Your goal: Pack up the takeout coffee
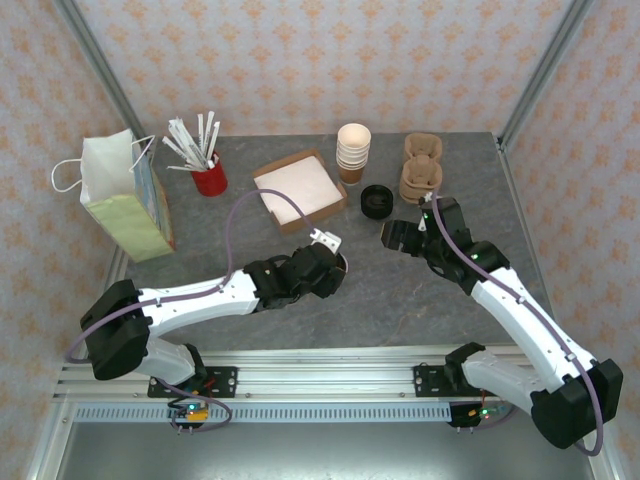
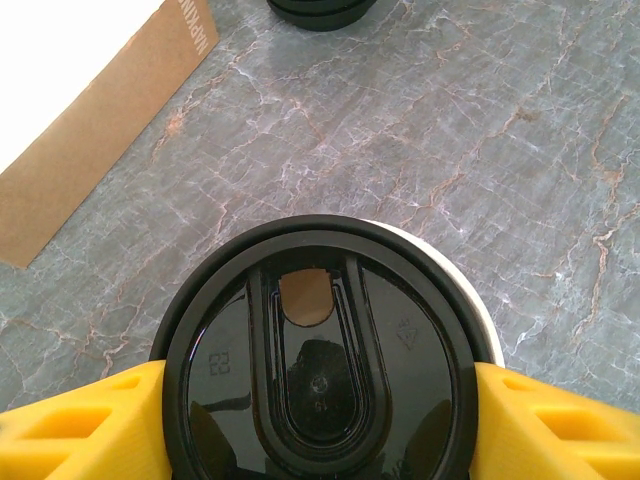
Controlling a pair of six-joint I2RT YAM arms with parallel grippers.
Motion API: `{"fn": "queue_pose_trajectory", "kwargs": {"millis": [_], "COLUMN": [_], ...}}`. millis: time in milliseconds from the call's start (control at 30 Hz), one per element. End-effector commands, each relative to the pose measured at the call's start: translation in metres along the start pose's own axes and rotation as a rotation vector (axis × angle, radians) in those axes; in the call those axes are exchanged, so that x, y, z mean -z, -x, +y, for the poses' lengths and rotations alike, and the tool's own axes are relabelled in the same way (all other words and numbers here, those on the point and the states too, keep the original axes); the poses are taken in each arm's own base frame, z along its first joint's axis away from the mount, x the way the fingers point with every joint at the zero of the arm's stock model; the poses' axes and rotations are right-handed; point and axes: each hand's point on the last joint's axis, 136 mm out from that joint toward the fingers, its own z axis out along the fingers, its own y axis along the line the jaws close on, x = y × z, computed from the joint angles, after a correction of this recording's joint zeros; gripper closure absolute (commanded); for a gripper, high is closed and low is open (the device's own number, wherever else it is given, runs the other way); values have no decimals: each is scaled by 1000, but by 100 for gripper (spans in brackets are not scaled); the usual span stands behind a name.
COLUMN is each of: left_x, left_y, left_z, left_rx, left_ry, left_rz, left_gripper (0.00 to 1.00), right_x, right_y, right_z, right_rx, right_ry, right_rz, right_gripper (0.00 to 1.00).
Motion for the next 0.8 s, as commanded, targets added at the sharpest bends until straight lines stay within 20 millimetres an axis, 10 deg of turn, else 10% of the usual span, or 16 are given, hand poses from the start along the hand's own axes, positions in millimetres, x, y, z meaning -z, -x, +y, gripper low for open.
{"fn": "queue_pose_trajectory", "kwargs": {"millis": [0,767], "left_x": [-5,-4], "left_y": [-5,0], "left_z": [3,0], "left_rx": [19,47], "left_ry": [14,-7], "left_rz": [6,-18], "left_gripper": [33,32], "right_x": [-3,-5], "right_y": [-1,-3], "right_z": [-1,1], "right_rx": [8,14], "right_ry": [3,10], "right_rz": [0,17], "right_gripper": [14,14]}}
